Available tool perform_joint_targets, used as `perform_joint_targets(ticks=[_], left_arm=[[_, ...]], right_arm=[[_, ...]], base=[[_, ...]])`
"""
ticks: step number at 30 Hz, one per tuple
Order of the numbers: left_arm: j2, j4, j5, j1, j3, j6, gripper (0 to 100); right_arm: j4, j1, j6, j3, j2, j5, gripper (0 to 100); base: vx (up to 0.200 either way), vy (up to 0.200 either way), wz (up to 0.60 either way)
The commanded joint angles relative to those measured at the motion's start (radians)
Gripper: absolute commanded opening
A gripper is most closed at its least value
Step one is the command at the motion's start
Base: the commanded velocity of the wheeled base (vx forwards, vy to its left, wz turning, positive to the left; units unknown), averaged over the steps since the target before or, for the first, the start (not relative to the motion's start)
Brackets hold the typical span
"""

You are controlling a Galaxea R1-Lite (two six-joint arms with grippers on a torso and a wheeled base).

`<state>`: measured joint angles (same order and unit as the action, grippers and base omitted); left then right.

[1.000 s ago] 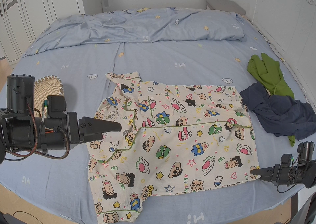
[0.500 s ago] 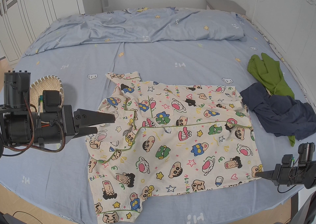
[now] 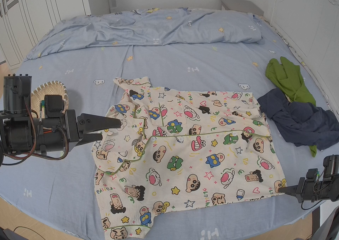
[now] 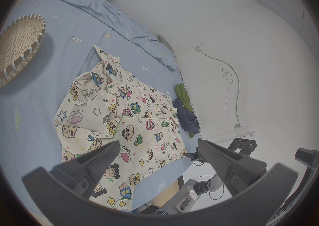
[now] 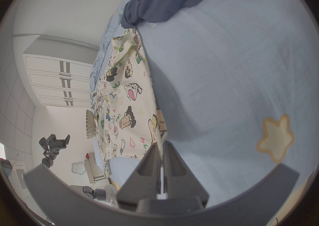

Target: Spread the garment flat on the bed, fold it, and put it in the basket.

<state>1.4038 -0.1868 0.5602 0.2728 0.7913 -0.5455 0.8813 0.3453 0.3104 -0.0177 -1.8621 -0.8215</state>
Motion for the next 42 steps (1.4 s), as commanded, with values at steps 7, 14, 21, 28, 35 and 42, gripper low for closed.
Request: perform_joint_targets(ticks=[7,14,21,28,35,42], left_arm=[[0.006,0.0,0.0,-0.004,0.005,-0.001,100],[0.021,0.003,0.0,-0.026,0.02,-0.002,100],[0.032,0.001,0.0,-0.052,0.054,-0.065,100],[0.115,-0.003,-0.002,-0.107,0.1,-0.1,100],[0.253,0.001,-0.002,-0.138,0.249,-0.131,100],[0.36,0.0,-0.011,-0.13,0.408,-0.142,100]], right_arm=[[-0.097,0.004,-0.002,0.018,0.123,0.025,0],[-0.099,0.001,-0.005,0.018,0.123,0.061,0],[-0.1,0.001,-0.004,0.018,0.133,0.061,100],[-0.091,0.052,-0.002,0.018,0.255,0.047,100],[-0.102,0.041,0.007,-0.034,0.442,0.047,100],[-0.183,-0.008,0.029,-0.26,0.451,0.05,100]], base=[[0.0,0.0,0.0],[0.0,0.0,0.0],[0.0,0.0,0.0],[0.0,0.0,0.0],[0.0,0.0,0.0],[0.0,0.0,0.0]])
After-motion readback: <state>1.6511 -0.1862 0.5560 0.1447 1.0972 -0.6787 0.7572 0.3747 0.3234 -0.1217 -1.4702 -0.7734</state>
